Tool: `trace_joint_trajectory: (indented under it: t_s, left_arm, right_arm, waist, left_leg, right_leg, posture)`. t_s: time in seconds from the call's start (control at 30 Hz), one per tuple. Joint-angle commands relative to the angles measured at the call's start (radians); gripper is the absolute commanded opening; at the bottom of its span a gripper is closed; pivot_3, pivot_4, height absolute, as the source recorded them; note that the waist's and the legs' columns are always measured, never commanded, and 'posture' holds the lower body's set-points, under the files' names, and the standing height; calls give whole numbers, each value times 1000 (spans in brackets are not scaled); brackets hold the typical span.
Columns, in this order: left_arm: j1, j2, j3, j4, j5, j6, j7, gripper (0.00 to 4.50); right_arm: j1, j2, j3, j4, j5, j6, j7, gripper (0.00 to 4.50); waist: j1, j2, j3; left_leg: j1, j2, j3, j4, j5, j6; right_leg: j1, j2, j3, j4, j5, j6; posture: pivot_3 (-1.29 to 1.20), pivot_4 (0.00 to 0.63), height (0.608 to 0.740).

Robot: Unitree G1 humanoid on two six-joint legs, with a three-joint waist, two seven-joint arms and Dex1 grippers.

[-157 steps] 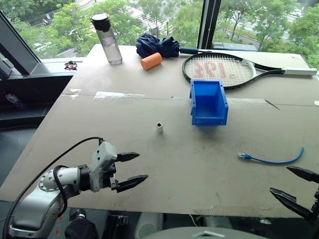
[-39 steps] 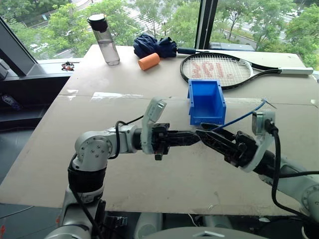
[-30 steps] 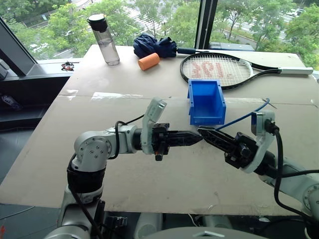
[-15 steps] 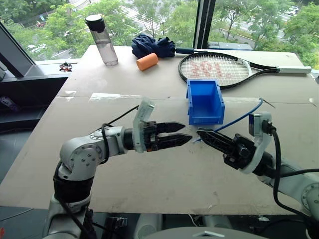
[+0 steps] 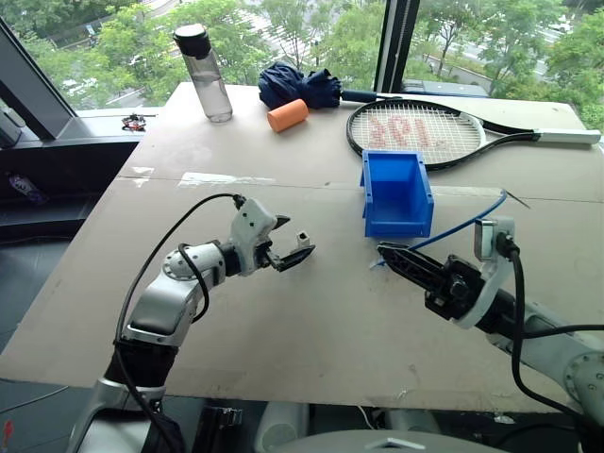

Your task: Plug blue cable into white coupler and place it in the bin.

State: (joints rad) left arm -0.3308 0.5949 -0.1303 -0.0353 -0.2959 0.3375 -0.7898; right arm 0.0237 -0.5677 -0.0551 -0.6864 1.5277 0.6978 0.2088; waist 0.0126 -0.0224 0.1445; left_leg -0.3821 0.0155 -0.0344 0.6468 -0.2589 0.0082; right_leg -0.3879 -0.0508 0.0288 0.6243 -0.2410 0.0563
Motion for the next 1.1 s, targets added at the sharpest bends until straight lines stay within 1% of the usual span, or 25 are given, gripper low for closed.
trace_joint_trajectory:
  t_s: [0.03,0.07,0.1,0.23,0.27,0.3,0.47,0.53,0.57,0.67,0.8,0.97,1.1]
  left_arm:
    - [-52,-23,-19,110,50,-81,-34,3953]
    - [-66,-23,-24,138,58,-96,-52,3726]
    - [-78,-22,-28,164,66,-109,-67,3319]
    - [-95,-16,-45,235,89,-153,-144,1293]
    - [-96,-17,-46,245,94,-161,-155,882]
    - [-101,-23,-42,257,89,-168,-168,600]
    - [-121,-46,-28,236,28,-149,-269,553]
    - [-136,-60,-66,182,10,-117,-330,553]
    - [-148,-71,-101,158,15,-105,-364,553]
    - [-188,-103,-189,163,83,-127,-403,553]
    - [-251,-137,-266,241,165,-200,-426,553]
    - [-303,-150,-306,339,227,-247,-455,553]
    - [-309,-160,-303,357,233,-257,-462,553]
  right_arm:
    - [11,-7,-24,-35,-15,-16,5,0]
    - [19,-4,-24,-42,-18,-20,-1,0]
    - [28,-2,-23,-51,-22,-23,-5,0]
    - [89,2,-19,-94,-54,-37,-8,0]
    - [98,3,-19,-99,-60,-40,-8,0]
    - [105,3,-19,-105,-69,-43,-9,0]
    - [93,8,-15,-109,-120,-61,-9,0]
    - [31,-5,6,-89,-211,-58,-3,0]
    - [-15,-19,28,-69,-280,-52,8,0]
    - [-114,-55,96,-14,-439,-33,57,0]
    - [-213,-99,207,62,-635,-26,147,0]
    - [-286,-108,298,153,-812,-45,243,0]
    - [-332,-82,350,216,-922,-62,295,0]
  waist:
    - [0,0,0]
    - [0,0,0]
    - [-1,0,0]
    - [-2,0,0]
    - [-1,0,0]
    - [-1,-1,0]
    - [-2,-1,0]
    - [-2,-1,0]
    - [-2,0,0]
    - [2,0,0]
    - [-2,0,0]
    - [-5,0,0]
    - [-6,0,0]
  left_leg:
    - [0,0,0,0,0,0]
    - [0,0,0,0,0,0]
    - [0,0,0,0,0,0]
    - [0,0,-1,0,0,0]
    - [0,0,-1,0,0,0]
    - [0,1,-1,0,0,0]
    - [0,2,0,1,0,0]
    - [0,2,0,1,0,0]
    - [0,2,0,1,0,0]
    - [-1,-1,-1,2,0,0]
    - [-1,-2,-1,2,0,0]
    - [-1,-2,-1,2,0,1]
    - [-2,-2,-1,2,0,1]
  right_leg:
    - [0,0,0,0,0,0]
    - [0,0,0,0,0,0]
    - [0,0,0,0,0,0]
    - [0,0,-1,0,1,1]
    - [0,0,0,0,1,1]
    - [0,0,-1,0,1,1]
    - [0,0,0,1,0,0]
    - [0,0,0,1,0,0]
    - [0,0,0,1,0,0]
    - [0,0,-1,1,0,0]
    - [0,1,-1,1,1,1]
    - [-1,2,-1,2,2,4]
    - [-1,1,-1,2,2,4]
  posture:
    - [0,150,740]
    - [0,150,740]
    - [0,150,740]
    - [0,150,740]
    - [0,150,740]
    - [0,150,740]
    - [0,150,740]
    - [0,150,740]
    - [0,150,740]
    - [0,150,740]
    - [0,150,740]
    - [0,150,740]
    - [0,150,740]
